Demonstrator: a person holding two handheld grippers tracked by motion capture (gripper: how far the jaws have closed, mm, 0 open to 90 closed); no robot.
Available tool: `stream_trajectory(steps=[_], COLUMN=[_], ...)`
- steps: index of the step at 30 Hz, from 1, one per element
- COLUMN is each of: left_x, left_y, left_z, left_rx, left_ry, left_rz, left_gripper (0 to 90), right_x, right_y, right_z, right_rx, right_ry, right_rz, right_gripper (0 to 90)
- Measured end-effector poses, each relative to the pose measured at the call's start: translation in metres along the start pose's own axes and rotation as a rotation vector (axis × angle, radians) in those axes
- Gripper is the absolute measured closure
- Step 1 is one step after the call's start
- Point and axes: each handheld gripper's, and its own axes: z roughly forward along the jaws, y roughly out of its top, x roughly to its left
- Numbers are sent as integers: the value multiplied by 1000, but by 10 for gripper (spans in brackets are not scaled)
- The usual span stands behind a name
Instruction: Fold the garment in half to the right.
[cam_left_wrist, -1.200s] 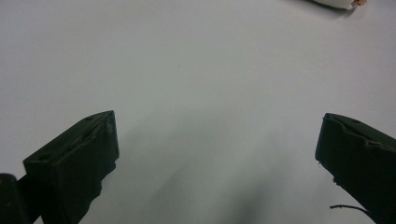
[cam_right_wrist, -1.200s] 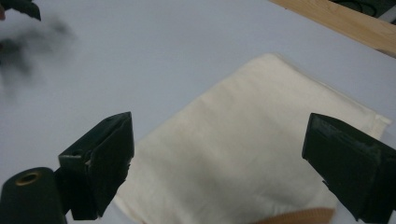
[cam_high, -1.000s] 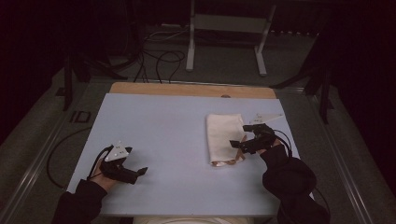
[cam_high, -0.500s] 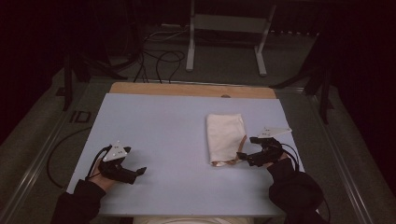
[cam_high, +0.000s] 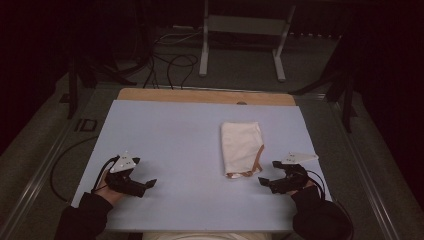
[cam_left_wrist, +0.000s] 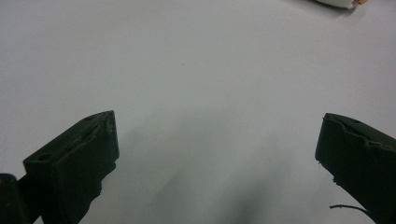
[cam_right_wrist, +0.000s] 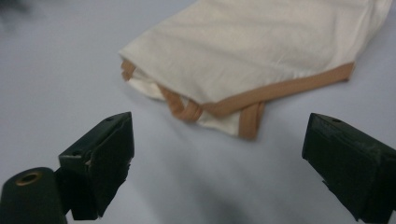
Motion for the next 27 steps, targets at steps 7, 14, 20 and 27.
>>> stream_trajectory(steps=[7, 14, 20, 27], left_x=[0, -1, -2, -2], left_y=[-1, -1, -3, -3], left_z=[0, 1, -1, -1], left_rx=[0, 4, 6, 0], left_ry=[-1, -2, 5, 13], left_rz=[-3, 1, 2, 3], left_gripper=[0, 0, 0, 0], right_x=[3, 4, 2, 3], right_y=[-19, -27, -25, -25], right_z=[-1, 0, 6, 5], right_rx=[22, -6, -13, -6], right_ry=[-3, -9, -25, -27], right_rz=[4, 5, 10, 2], right_gripper=[90, 91, 91, 91])
